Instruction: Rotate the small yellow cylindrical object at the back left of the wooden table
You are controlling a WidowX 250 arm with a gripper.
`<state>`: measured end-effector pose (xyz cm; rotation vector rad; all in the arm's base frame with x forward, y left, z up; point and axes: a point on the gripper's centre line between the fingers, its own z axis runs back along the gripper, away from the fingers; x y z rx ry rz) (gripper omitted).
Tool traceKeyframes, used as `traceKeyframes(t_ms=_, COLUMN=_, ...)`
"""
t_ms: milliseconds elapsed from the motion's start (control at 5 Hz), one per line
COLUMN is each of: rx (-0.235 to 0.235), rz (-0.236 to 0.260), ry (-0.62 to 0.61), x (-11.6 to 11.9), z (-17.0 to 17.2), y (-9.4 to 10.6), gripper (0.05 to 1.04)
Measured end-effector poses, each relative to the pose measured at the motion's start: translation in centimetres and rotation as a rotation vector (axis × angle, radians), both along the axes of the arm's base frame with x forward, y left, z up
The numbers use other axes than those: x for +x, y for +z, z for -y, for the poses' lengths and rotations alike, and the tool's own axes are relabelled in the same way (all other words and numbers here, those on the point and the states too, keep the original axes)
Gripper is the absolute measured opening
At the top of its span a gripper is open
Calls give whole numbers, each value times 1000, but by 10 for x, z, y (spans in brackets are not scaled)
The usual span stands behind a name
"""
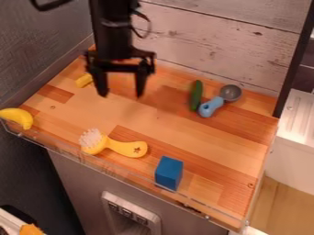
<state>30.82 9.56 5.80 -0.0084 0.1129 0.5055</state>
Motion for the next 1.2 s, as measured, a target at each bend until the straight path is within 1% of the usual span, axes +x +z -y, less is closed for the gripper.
traceKeyframes(t_ms=200, rx=-4, rz=-2, ry=58, x=20, z=-36, y=1, gripper=992)
traceKeyframes(t_ms=400, rx=-11, rz=-6, ry=-3, x=37, z=-59, y=-5, gripper=995)
traceKeyframes(t_ms=600, rx=-21, rz=-14, ry=-111, x=51, z=-68, y=-7, gripper=997)
traceKeyframes(t_ms=800, rx=-34, rz=-24, ry=-238, x=57, z=-69, y=-10, gripper=999)
traceKeyframes(t_ms=1000, rx=-34, rz=-30, ry=-292, x=57, z=-70, y=-13, gripper=999)
traceKeyframes(t_ms=1200, rx=-29, rz=-28, ry=-260, x=59, z=-70, y=-14, gripper=995)
